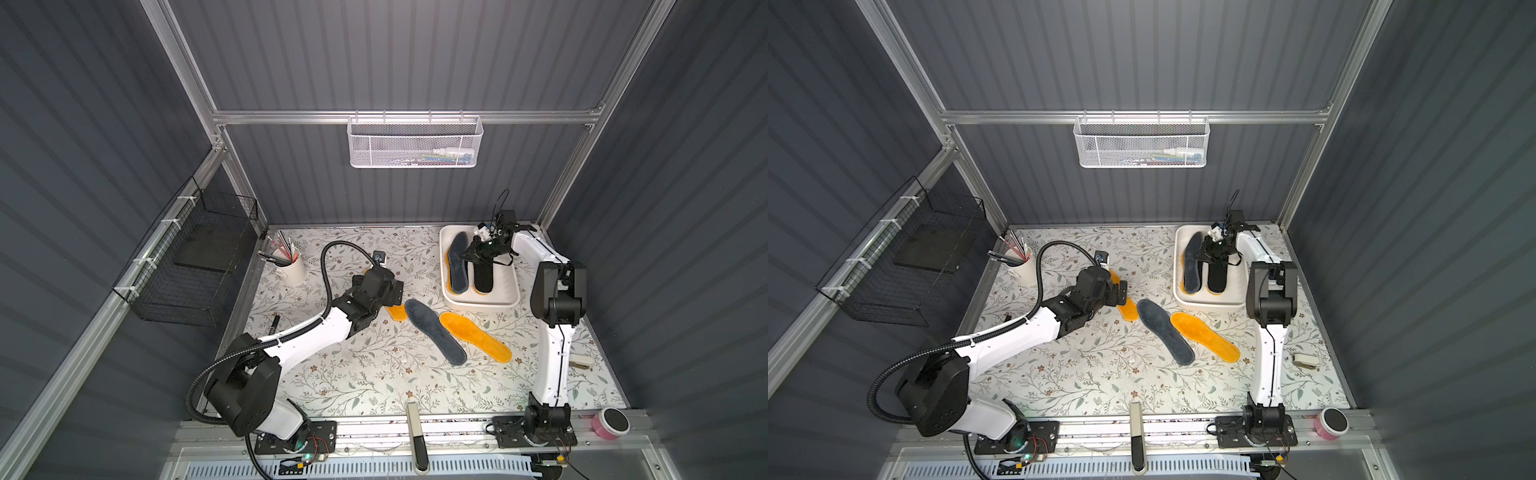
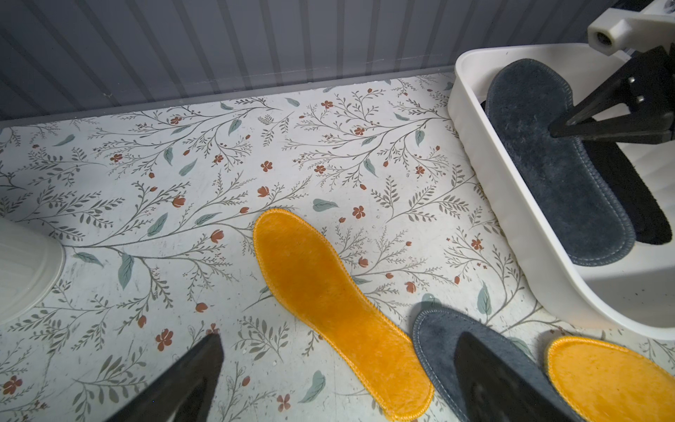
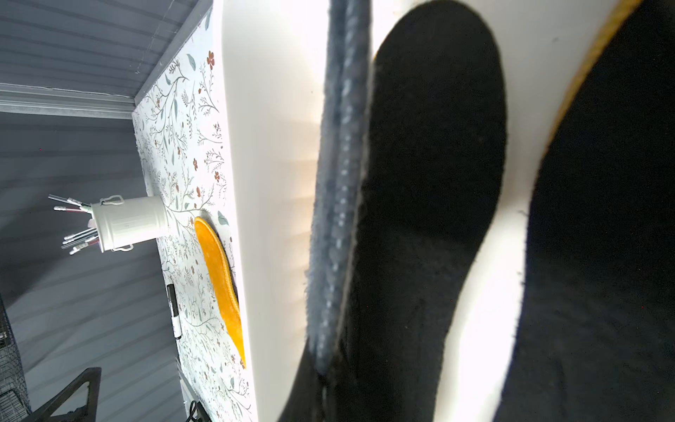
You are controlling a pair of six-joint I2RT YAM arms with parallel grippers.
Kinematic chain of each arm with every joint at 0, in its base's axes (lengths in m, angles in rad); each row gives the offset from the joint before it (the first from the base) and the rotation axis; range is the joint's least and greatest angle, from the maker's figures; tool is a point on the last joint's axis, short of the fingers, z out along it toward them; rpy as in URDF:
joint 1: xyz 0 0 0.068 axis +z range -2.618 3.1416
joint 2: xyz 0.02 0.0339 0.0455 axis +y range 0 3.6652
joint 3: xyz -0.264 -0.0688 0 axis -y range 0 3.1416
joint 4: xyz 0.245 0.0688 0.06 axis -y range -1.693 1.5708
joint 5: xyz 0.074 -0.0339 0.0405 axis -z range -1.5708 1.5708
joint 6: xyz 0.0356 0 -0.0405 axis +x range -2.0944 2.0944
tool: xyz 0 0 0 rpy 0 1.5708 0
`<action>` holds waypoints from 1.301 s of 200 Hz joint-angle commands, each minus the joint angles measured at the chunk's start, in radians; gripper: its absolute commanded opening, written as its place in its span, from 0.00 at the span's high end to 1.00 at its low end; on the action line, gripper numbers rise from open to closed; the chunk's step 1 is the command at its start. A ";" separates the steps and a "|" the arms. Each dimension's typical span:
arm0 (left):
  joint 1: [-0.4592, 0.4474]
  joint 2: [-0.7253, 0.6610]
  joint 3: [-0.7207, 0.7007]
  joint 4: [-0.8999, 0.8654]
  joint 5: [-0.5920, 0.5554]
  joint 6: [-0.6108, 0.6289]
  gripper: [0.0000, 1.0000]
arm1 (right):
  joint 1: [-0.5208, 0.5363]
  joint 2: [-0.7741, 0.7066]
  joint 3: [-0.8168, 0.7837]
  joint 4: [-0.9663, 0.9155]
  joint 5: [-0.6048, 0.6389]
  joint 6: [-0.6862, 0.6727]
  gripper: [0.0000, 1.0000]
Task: Put the insoles into the storage box
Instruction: Place the insole in the storage box.
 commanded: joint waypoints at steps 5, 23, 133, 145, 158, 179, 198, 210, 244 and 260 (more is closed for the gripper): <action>0.008 0.010 0.026 -0.022 -0.015 0.020 0.00 | -0.004 0.037 0.015 -0.038 0.018 -0.019 0.97; 0.009 0.004 0.022 -0.022 -0.021 0.020 0.00 | -0.004 0.041 0.012 -0.040 0.022 -0.017 0.96; 0.012 -0.008 0.011 -0.019 -0.022 0.016 0.00 | -0.003 0.044 0.019 -0.049 0.044 0.000 0.73; 0.011 -0.010 0.010 -0.020 -0.021 0.016 0.01 | -0.003 0.040 0.019 -0.050 0.040 0.005 0.71; 0.011 -0.013 0.008 -0.019 -0.020 0.017 0.00 | -0.002 0.037 0.018 -0.052 0.039 0.005 0.69; 0.011 -0.015 0.008 -0.019 -0.019 0.015 0.00 | 0.001 0.027 0.018 -0.058 0.046 0.005 0.66; 0.012 -0.019 0.006 -0.019 -0.018 0.017 0.00 | 0.003 0.019 0.019 -0.068 0.060 0.007 0.63; 0.012 -0.021 0.004 -0.019 -0.018 0.015 0.00 | 0.005 0.017 0.022 -0.076 0.076 0.007 0.61; 0.011 -0.026 0.000 -0.016 -0.019 0.012 0.00 | 0.020 0.014 0.040 -0.105 0.113 0.000 0.57; 0.011 -0.027 0.000 -0.017 -0.016 0.011 0.00 | 0.027 0.012 0.051 -0.119 0.126 -0.002 0.56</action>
